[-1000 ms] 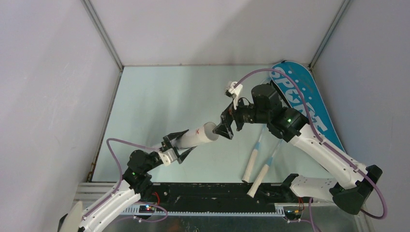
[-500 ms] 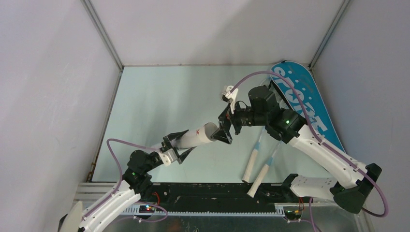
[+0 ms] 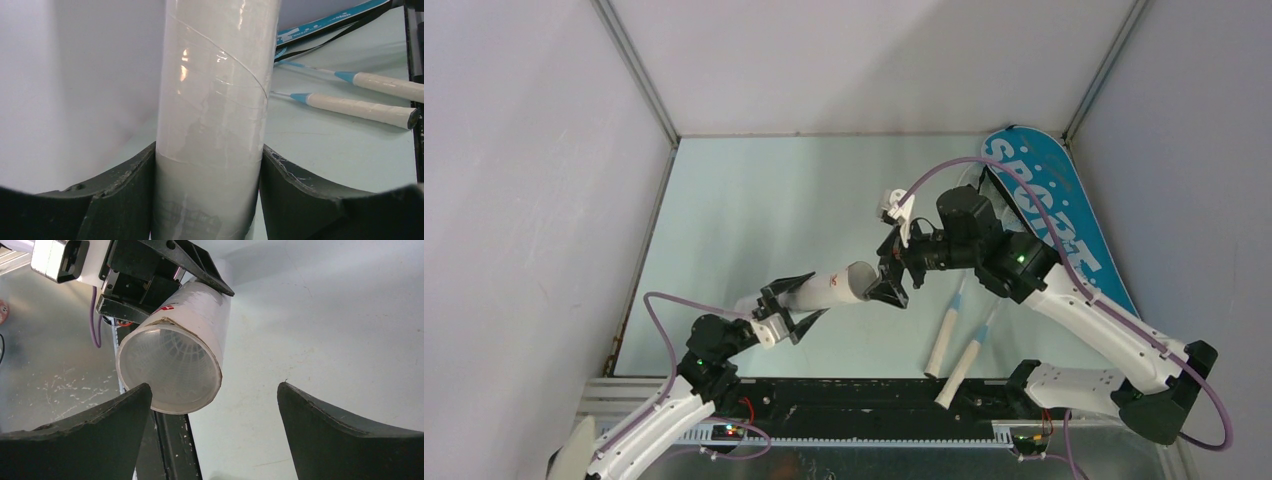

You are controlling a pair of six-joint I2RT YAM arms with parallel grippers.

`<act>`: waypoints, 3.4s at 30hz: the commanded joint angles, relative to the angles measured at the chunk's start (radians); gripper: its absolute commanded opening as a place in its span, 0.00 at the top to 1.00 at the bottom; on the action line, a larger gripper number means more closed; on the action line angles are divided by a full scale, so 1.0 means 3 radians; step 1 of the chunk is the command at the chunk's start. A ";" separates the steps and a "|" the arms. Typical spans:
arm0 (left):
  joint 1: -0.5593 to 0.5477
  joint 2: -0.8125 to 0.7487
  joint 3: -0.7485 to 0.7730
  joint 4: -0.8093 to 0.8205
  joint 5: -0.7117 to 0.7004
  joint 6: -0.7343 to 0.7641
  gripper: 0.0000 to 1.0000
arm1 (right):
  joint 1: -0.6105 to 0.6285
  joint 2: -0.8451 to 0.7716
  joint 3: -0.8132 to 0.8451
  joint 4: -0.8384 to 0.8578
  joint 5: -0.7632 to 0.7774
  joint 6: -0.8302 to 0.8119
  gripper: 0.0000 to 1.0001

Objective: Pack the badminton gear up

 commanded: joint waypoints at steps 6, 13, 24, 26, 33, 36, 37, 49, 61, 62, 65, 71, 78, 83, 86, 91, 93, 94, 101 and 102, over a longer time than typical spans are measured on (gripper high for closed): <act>-0.0011 -0.0165 0.0035 0.0273 -0.0070 -0.0096 0.32 | 0.0069 0.0138 -0.0089 0.0200 0.0848 0.0091 0.01; -0.0010 -0.0230 0.0040 0.0221 -0.0058 -0.0088 0.32 | 0.0069 0.0072 -0.0129 0.0362 0.0978 0.0097 0.01; -0.0009 -0.0225 0.0060 0.0218 -0.0079 -0.0121 0.32 | 0.0069 -0.0249 -0.0215 0.0770 0.1180 0.0191 0.01; -0.0010 -0.0211 0.0064 0.0269 -0.0138 -0.0169 0.32 | 0.0069 -0.0316 -0.0233 0.0832 0.1019 0.0181 0.01; -0.0010 -0.0123 0.0064 0.0448 -0.0256 -0.0260 0.32 | 0.0062 -0.0519 -0.0323 0.1138 0.0773 0.0211 0.01; -0.0007 -0.0068 0.0068 0.0468 -0.0271 -0.0267 0.32 | 0.0055 -0.0620 -0.0360 0.1295 0.0781 0.0234 0.01; -0.0010 -0.0061 0.0071 0.0492 -0.0288 -0.0284 0.32 | 0.0052 -0.0637 -0.0375 0.1325 0.0802 0.0242 0.01; -0.0010 -0.0069 0.0155 0.1030 -0.1626 -0.0890 0.32 | -0.0240 -0.0986 -0.0846 0.1794 0.1447 0.0695 0.01; -0.0003 0.0345 0.0581 0.0703 -0.3449 -0.1115 0.26 | -0.0712 -0.0949 -0.0973 0.1503 0.1564 0.1068 0.01; 0.0001 0.0500 0.0755 0.0591 -0.3564 -0.1119 0.25 | -0.0800 -0.0940 -0.0974 0.1480 0.1555 0.1148 0.01; 0.0113 0.0881 0.1224 -0.0235 -0.3955 -0.1220 0.27 | -0.0987 -0.0903 -0.0974 0.1371 0.1493 0.1314 0.01; 0.0626 0.1836 0.2022 -0.0956 -0.3774 -0.1789 0.34 | -0.1343 -0.0818 -0.0982 0.1248 0.1220 0.1577 0.01; 0.0902 0.2539 0.2074 -0.0448 -0.3267 -0.1748 0.32 | -0.1508 -0.0837 -0.1040 0.1211 0.1160 0.1596 0.01; 0.1212 0.3201 0.2377 -0.0478 -0.3044 -0.1893 0.36 | -0.1625 -0.0865 -0.1077 0.1225 0.1110 0.1620 0.01; 0.1396 0.3580 0.2671 -0.0736 -0.2794 -0.1973 0.38 | -0.1667 -0.0857 -0.1086 0.1216 0.1069 0.1619 0.01; 0.1451 0.4286 0.3254 -0.1047 -0.2742 -0.1960 0.40 | -0.1744 -0.0814 -0.1086 0.1210 0.1019 0.1629 0.01; 0.1488 0.4498 0.3451 -0.1207 -0.2672 -0.2013 0.39 | -0.1777 -0.0798 -0.1086 0.1213 0.0992 0.1637 0.01; 0.1513 0.4557 0.3575 -0.1336 -0.2598 -0.2054 0.39 | -0.1787 -0.0787 -0.1086 0.1210 0.0985 0.1639 0.01; 0.1534 0.4862 0.3908 -0.1957 -0.2577 -0.2215 0.24 | -0.1915 -0.0720 -0.1187 0.1270 0.0944 0.1713 0.01; 0.1531 0.4868 0.3871 -0.1945 -0.2573 -0.2217 0.22 | -0.1935 -0.0717 -0.1210 0.1274 0.0949 0.1732 0.01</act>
